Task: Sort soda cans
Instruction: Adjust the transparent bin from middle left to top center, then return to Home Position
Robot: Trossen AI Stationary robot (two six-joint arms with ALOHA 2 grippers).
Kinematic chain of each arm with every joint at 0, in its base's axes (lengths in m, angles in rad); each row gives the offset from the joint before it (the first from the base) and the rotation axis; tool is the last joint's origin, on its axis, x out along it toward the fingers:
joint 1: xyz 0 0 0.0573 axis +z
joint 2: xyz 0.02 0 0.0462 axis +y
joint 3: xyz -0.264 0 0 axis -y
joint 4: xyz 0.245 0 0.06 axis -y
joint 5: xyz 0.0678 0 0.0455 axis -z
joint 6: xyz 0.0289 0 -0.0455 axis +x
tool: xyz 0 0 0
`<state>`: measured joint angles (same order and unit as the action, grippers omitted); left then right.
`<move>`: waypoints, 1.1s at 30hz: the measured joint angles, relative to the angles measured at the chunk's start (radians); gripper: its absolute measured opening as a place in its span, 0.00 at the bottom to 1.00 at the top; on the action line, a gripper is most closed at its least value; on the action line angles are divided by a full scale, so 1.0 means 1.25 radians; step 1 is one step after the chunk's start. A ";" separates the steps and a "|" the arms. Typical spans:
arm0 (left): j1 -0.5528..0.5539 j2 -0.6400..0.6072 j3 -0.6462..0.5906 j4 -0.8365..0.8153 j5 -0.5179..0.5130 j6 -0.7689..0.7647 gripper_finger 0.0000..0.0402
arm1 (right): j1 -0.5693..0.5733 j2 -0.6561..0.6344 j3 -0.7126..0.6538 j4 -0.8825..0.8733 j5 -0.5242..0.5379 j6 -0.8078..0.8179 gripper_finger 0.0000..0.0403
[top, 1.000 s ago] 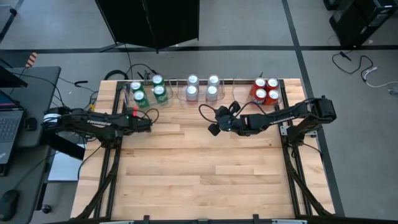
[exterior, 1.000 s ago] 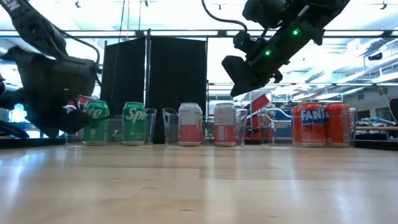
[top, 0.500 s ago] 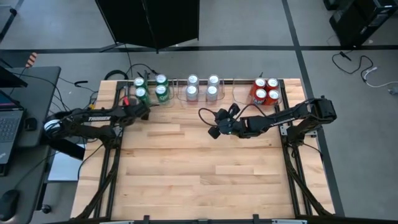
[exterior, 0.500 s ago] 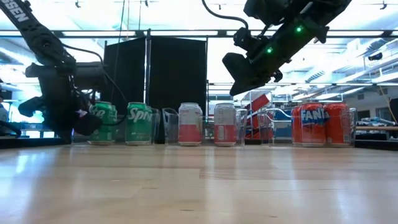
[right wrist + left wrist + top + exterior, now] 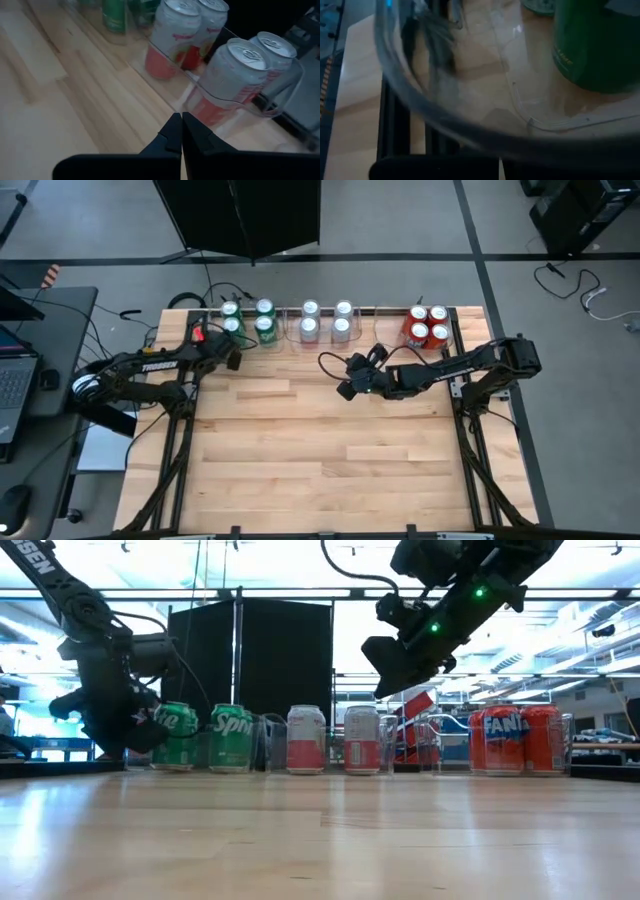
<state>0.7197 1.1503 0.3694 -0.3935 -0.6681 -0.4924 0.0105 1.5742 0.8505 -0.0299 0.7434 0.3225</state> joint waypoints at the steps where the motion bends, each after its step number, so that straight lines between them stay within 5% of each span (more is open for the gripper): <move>1: 0.000 -0.002 0.004 -0.001 0.008 0.014 0.01 | -0.002 -0.005 0.000 -0.015 0.000 -0.007 0.00; 12: -0.009 -0.109 0.017 -0.063 0.041 0.078 0.01 | 0.014 -0.206 -0.013 -0.237 0.055 0.034 0.00; 24: -0.098 -0.365 0.015 -0.090 0.178 0.077 0.01 | -0.012 -0.378 -0.281 -0.069 -0.030 -0.022 0.00; 33: -0.178 -0.469 0.016 -0.047 0.218 0.103 0.01 | -0.058 -0.402 -0.391 -0.019 -0.039 0.012 0.00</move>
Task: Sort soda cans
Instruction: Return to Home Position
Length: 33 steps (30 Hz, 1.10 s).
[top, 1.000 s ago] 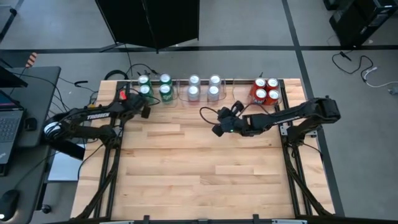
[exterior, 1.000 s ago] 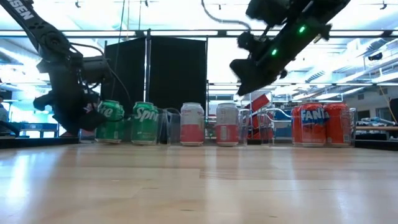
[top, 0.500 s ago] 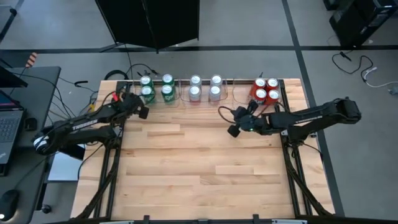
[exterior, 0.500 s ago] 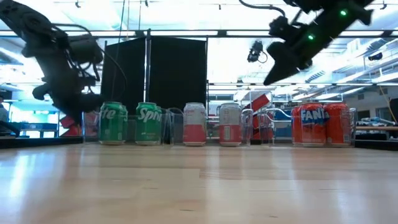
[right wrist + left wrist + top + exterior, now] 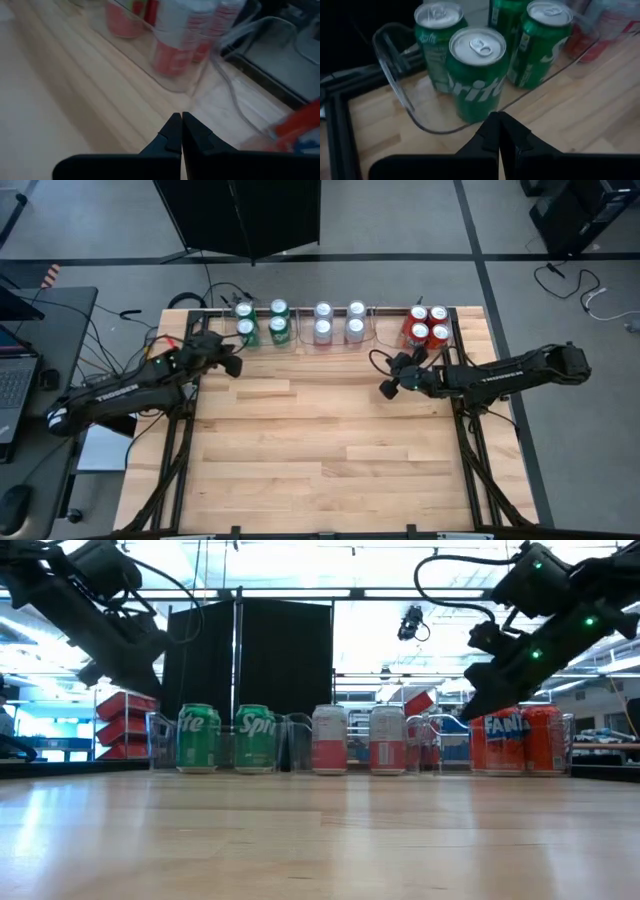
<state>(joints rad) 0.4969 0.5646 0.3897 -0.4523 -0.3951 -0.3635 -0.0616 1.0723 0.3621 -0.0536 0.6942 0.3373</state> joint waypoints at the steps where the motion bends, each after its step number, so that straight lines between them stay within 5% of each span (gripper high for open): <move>1: -0.003 -0.006 0.000 0.002 0.000 0.009 0.01 | -0.001 0.000 -0.001 0.010 -0.008 -0.004 0.00; 10: -0.060 -0.016 -0.070 0.104 0.200 0.096 0.01 | -0.018 0.000 -0.001 0.072 -0.071 -0.095 0.00; 18: -0.142 -0.017 -0.221 0.399 0.309 0.102 0.01 | -0.012 0.000 -0.005 0.078 -0.133 -0.160 0.00; 25: -0.220 -0.018 -0.301 0.696 0.327 0.157 0.01 | 0.047 -0.002 -0.115 0.360 -0.315 -0.246 0.00; 33: -0.240 -0.018 -0.304 0.754 0.326 0.213 0.01 | 0.059 -0.107 -0.223 0.454 -0.373 -0.244 0.00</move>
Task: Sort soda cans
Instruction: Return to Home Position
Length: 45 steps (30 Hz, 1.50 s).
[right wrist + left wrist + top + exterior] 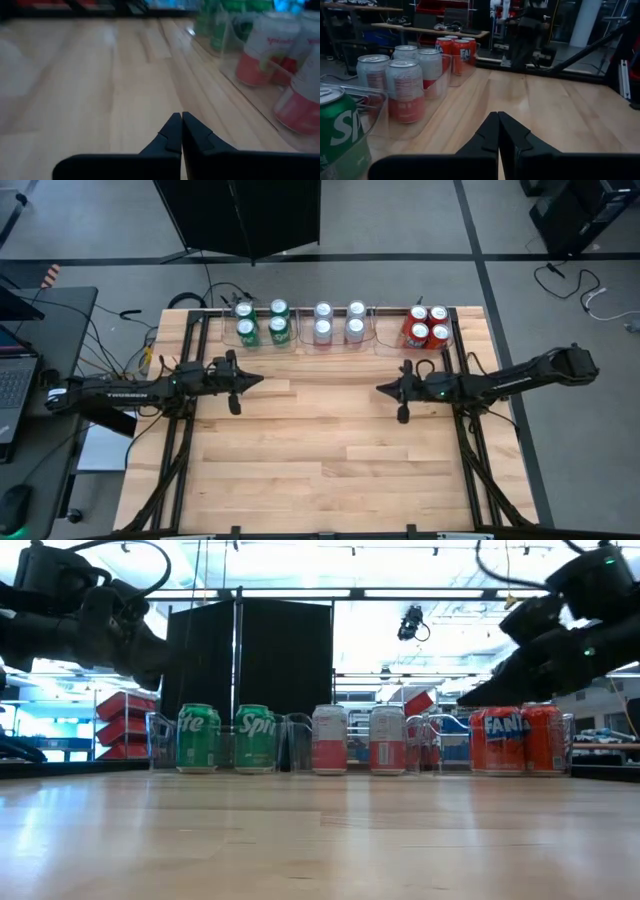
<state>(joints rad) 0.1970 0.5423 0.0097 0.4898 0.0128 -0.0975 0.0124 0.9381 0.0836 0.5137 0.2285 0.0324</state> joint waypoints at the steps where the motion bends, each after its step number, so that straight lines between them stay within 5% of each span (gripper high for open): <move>1: 0.000 0.000 0.000 0.000 0.000 0.006 0.01 | 0.000 -0.027 -0.008 -0.001 -0.015 0.000 0.00; 15: 0.000 -0.007 0.000 -0.014 0.042 0.031 0.01 | 0.000 -0.449 -0.060 -0.273 -0.051 -0.009 0.00; 23: -0.002 -0.132 0.000 -0.117 0.045 0.034 0.01 | 0.000 -0.658 -0.057 -0.387 -0.038 -0.057 0.00; 30: -0.002 -0.318 0.000 -0.269 0.045 0.035 0.01 | -0.003 -0.728 -0.056 -0.392 -0.040 -0.092 0.00; 34: -0.002 -0.431 0.000 -0.357 0.045 0.037 0.01 | -0.003 -0.737 -0.014 -0.519 0.006 -0.064 0.00; 39: -0.002 -0.427 0.000 -0.378 0.021 0.054 0.01 | 0.006 -0.749 0.021 -0.666 0.081 0.025 0.00; 45: -0.002 -0.434 -0.001 -0.367 0.013 0.055 0.01 | 0.016 -0.748 -0.004 -0.561 0.098 0.017 0.00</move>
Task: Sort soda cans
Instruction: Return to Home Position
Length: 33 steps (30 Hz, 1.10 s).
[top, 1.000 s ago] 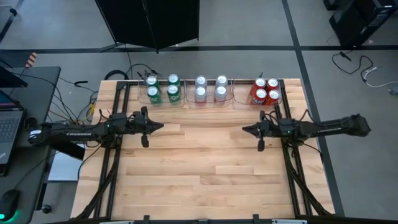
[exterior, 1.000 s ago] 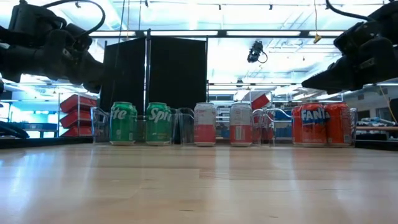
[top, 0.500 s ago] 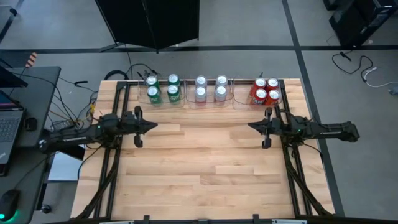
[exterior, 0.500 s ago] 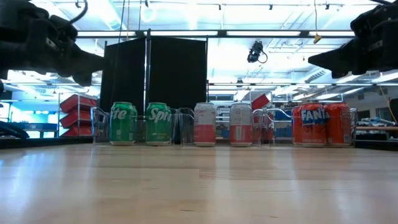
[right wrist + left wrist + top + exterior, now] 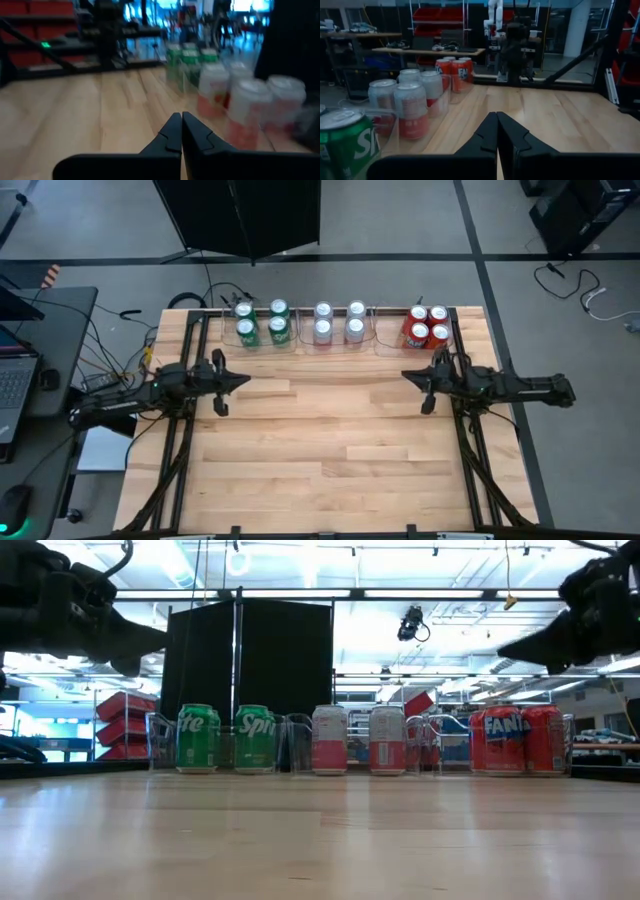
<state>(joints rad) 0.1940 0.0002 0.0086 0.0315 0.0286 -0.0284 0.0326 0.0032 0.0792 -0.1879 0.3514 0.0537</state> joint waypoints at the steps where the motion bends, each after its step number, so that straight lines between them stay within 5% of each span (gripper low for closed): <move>1: 0.000 0.000 0.000 0.005 0.000 0.003 0.01 | -0.001 0.000 -0.006 0.029 -0.008 -0.010 0.00; 8: 0.000 0.000 0.000 0.066 -0.001 0.021 0.01 | -0.049 0.003 -0.058 0.191 -0.109 -0.060 0.00; 22: 0.001 0.000 -0.001 0.040 -0.079 -0.005 0.01 | -0.217 0.008 -0.058 0.195 -0.075 -0.056 0.00; 33: 0.001 0.004 -0.001 -0.012 -0.082 -0.047 0.01 | -0.239 0.008 -0.058 0.196 -0.073 -0.079 0.01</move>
<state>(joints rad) 0.1959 0.0052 0.0074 0.0170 -0.0738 -0.0867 -0.2657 0.0128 0.0063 0.0574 0.2600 -0.0448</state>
